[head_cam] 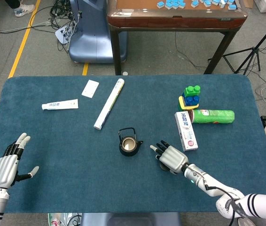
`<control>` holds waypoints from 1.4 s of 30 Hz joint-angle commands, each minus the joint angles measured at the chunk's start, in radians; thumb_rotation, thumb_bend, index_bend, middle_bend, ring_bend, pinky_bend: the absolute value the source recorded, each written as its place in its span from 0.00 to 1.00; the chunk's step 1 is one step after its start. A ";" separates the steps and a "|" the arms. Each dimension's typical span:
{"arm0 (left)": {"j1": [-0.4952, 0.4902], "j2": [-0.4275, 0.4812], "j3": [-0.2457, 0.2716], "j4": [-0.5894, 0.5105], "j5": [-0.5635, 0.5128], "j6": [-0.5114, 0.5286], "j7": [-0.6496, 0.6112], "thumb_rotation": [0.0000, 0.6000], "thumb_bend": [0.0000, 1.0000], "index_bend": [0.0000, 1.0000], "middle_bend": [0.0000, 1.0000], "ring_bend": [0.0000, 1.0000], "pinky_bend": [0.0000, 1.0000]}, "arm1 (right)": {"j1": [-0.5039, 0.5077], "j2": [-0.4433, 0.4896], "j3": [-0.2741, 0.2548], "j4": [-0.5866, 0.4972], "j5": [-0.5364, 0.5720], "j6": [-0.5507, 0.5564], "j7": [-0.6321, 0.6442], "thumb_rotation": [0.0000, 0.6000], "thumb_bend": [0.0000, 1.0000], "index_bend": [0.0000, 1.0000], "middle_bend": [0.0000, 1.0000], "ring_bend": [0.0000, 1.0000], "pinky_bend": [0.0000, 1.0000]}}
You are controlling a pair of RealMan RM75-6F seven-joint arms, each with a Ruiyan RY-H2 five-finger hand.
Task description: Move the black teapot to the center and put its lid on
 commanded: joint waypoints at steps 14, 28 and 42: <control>0.014 0.003 -0.009 0.001 0.006 0.003 -0.009 1.00 0.23 0.00 0.00 0.00 0.04 | 0.022 -0.029 -0.010 0.019 0.037 0.017 -0.017 1.00 0.27 0.35 0.04 0.00 0.00; 0.019 0.011 -0.017 -0.006 0.014 0.004 -0.006 1.00 0.23 0.00 0.00 0.00 0.04 | 0.055 0.029 0.045 -0.061 0.033 0.062 0.038 1.00 0.27 0.42 0.07 0.00 0.00; 0.031 0.027 -0.014 -0.029 0.034 0.017 0.011 1.00 0.23 0.00 0.00 0.00 0.04 | 0.198 0.012 0.164 -0.091 0.200 0.024 -0.016 1.00 0.27 0.42 0.07 0.00 0.00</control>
